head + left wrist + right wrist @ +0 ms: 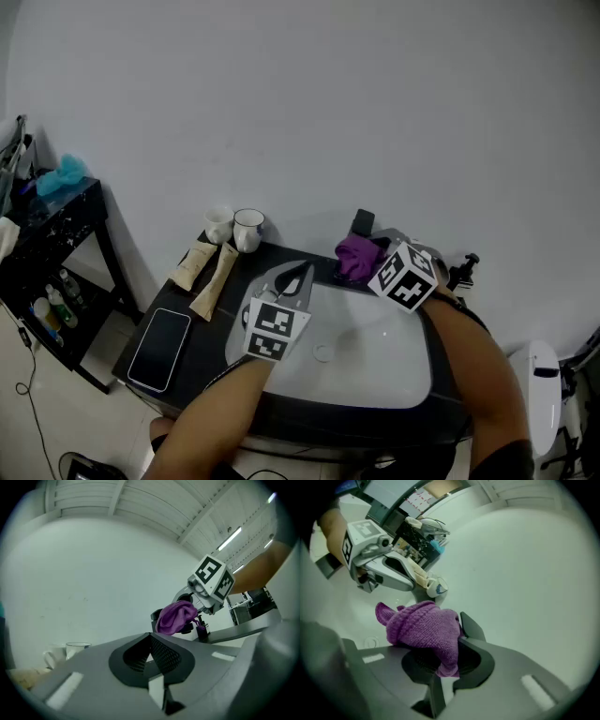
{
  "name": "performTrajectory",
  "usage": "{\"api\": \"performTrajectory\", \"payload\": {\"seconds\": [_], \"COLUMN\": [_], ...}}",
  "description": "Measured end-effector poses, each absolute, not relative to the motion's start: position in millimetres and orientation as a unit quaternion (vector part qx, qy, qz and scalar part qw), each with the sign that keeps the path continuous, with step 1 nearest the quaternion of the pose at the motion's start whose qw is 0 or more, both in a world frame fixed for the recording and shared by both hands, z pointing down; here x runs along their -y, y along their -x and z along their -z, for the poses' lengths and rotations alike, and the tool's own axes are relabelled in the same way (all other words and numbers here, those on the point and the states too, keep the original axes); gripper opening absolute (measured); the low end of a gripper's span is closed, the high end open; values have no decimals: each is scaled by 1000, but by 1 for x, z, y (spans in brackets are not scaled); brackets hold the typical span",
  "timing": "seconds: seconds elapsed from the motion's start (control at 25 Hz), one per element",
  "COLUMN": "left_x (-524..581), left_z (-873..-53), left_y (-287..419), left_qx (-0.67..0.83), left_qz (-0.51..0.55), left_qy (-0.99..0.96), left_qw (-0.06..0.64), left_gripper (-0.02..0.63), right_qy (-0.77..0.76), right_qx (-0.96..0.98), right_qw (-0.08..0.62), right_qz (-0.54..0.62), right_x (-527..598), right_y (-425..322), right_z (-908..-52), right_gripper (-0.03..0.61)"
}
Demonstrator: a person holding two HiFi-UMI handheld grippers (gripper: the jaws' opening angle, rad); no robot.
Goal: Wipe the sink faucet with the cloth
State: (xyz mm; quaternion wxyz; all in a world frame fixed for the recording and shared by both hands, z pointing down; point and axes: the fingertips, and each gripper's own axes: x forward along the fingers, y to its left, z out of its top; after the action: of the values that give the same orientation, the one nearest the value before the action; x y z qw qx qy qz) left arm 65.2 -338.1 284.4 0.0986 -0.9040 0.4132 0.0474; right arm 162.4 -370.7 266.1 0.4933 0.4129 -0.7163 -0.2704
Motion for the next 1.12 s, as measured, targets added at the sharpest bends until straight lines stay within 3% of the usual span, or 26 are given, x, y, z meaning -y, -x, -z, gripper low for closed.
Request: {"api": "performTrajectory", "payload": {"seconds": [0.48, 0.8, 1.12], "left_x": [346, 347, 348], "left_z": [-280, -284, -289], "left_y": [-67, -65, -60], "left_qx": [-407, -417, -429], "left_qz": [-60, -41, -23], "left_qy": [907, 903, 897], "left_qw": [94, 101, 101], "left_gripper": [17, 17, 17], "right_qy": [-406, -337, -308], "right_qx": [712, 723, 745], "right_qw": [509, 541, 525], "right_qz": [262, 267, 273], "right_x": [389, 348, 301], "right_y": [-170, -151, -137], "right_z": [-264, -272, -276], "right_gripper": [49, 48, 51]}}
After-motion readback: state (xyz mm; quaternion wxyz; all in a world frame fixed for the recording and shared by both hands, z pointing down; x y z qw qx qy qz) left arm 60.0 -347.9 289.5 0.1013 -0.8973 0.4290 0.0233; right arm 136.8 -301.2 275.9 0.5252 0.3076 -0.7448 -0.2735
